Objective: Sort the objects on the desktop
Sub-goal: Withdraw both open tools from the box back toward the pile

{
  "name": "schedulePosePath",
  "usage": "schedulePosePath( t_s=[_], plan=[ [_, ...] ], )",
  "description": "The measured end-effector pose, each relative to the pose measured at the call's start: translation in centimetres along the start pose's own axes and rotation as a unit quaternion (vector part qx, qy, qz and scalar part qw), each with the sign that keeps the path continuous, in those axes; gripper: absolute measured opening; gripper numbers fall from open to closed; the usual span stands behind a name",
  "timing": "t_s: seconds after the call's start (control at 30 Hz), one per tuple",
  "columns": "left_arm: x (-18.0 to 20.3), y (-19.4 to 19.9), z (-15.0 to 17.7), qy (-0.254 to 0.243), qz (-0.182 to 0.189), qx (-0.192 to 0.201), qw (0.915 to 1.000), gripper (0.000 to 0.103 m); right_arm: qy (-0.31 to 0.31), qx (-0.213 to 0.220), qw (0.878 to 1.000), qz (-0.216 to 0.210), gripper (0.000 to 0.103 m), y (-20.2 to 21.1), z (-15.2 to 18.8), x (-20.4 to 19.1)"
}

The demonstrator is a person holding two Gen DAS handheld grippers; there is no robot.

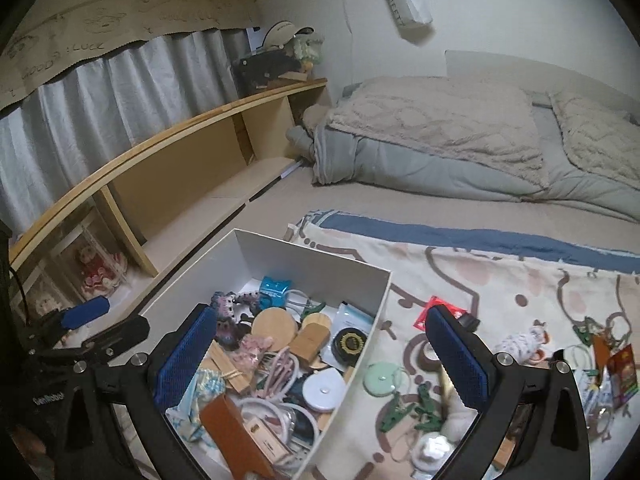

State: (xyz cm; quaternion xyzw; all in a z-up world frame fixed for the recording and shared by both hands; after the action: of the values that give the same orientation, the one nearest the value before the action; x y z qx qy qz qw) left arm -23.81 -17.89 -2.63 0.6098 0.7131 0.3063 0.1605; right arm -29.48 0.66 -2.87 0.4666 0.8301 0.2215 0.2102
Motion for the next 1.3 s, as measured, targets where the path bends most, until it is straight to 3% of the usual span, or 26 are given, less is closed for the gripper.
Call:
schedulePosePath(
  t_s=[0.57, 1.3],
  plan=[
    [5.1, 4.6, 1.5, -0.023, 0.053, 0.018, 0.9981, 0.095, 0.048, 0.034, 0.996, 0.069, 0.103, 9.3, 2.1, 2.9],
    [10.7, 8.8, 2.1, -0.03, 0.125, 0.046, 0.9906, 0.099, 0.04, 0.045, 0.982, 0.182, 0.103, 18.0, 6.2, 11.6]
  ],
)
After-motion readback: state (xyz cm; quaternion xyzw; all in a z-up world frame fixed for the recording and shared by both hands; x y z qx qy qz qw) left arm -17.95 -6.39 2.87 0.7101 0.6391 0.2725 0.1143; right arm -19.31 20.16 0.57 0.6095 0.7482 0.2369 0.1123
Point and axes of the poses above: each gripper's, at about its wrist camera, not at the fingertips, and y roughly against the way its jaws point, x to its right, z to its underside, the point moved 7 cm from there along -y, roughly the way its jaws point, and after that the axes turned 5 degrees about y, right-handed, at the moved point
